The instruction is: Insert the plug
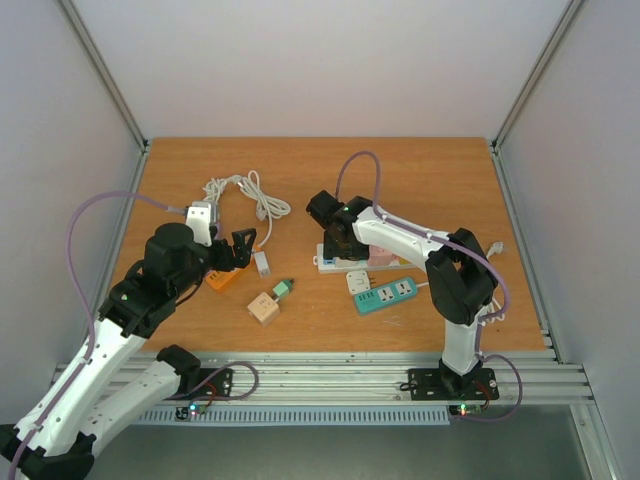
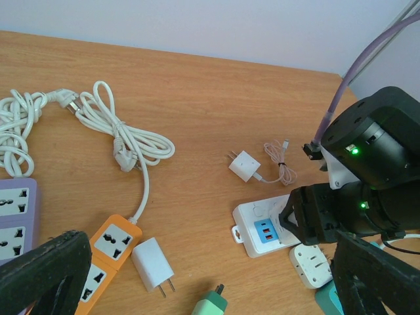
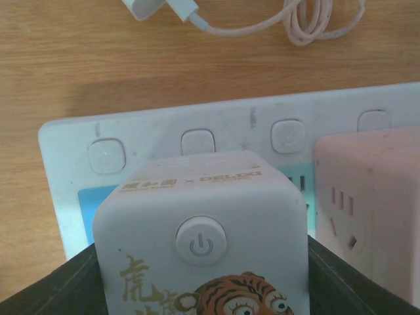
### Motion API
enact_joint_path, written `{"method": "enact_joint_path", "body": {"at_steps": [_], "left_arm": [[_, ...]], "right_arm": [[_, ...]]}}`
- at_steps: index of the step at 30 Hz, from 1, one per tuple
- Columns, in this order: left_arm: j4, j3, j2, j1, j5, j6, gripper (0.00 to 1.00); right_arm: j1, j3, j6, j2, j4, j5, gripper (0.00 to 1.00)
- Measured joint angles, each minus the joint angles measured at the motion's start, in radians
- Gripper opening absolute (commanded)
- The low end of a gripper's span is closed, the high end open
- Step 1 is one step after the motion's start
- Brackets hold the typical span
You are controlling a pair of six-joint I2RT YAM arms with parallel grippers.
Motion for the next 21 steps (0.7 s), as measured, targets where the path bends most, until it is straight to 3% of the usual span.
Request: {"method": "enact_joint_path", "body": {"at_steps": [15,18,21], "left_arm": [[0.000,-0.001,0.000,0.000,-0.001,0.006,0.99],[0.000,-0.001,0.000,0.000,-0.001,0.006,0.99],[0.000,-0.001,0.000,0.000,-0.001,0.006,0.99]], "right_arm": [[0.003,-0.016,0.004,0.024,0.022,0.000,0.26],[0.006,-0.017,0.004,0.023,0.023,0.008,0.33],[0.010,-0.012,-0.001,0.010,0.019,0.021,0.50]]}}
